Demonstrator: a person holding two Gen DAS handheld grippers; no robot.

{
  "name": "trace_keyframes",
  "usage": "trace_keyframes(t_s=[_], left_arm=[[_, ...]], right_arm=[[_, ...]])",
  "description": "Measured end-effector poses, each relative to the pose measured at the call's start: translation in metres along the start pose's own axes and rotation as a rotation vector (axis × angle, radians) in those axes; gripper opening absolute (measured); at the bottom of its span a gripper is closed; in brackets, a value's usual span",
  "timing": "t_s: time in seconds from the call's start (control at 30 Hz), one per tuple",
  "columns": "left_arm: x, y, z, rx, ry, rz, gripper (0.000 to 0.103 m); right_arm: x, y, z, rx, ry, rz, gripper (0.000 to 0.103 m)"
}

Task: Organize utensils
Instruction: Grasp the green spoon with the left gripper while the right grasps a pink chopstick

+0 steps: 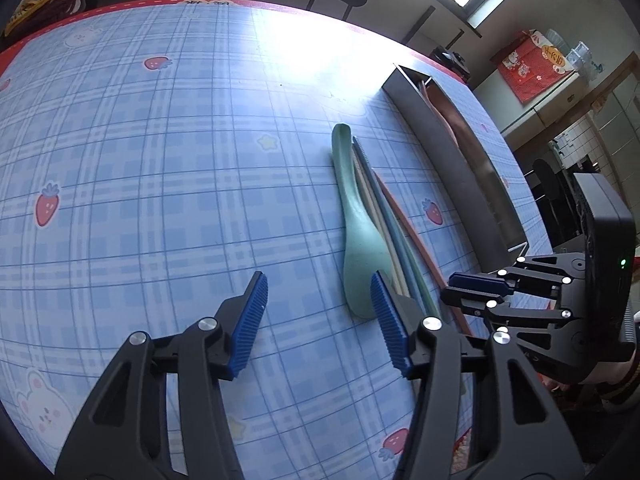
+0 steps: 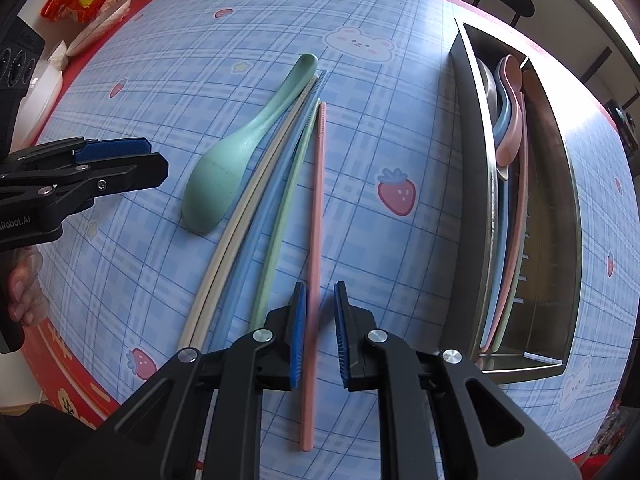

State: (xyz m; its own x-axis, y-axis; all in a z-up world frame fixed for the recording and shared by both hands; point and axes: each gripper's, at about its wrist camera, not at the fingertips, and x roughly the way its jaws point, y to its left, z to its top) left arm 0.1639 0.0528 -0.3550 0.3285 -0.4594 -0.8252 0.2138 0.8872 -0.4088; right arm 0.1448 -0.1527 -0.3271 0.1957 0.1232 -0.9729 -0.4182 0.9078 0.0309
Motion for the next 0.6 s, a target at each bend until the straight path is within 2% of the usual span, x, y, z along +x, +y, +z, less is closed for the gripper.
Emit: trace_keyframes(t_s=[0.13,0.3,0.4,0.6], left_arm=[[0.015,-0.001,0.008,-0.052,0.021,-0.078,0.049],[0.029,-0.001,0.023,-0.099,0.021,-0.116,0.04],[0.034,-0.009,0.027,-0.062,0.023,-0.096,0.039],[0.039,-0.03,0.029,0.074,0.024,0.01,0.04]], right_arm=[[-0.004,0.002,-0.001,-0.003,-0.002,-0.001,0.014],[-0.005,0.002,-0.002,-0.006,-0.006,0.002,0.014],[-0.005,0.001,-0.003,-0.005,-0.01,0.004,0.014],[-0.006,0.001,-0.004,-0.001,-0.015,0.006,0.014]])
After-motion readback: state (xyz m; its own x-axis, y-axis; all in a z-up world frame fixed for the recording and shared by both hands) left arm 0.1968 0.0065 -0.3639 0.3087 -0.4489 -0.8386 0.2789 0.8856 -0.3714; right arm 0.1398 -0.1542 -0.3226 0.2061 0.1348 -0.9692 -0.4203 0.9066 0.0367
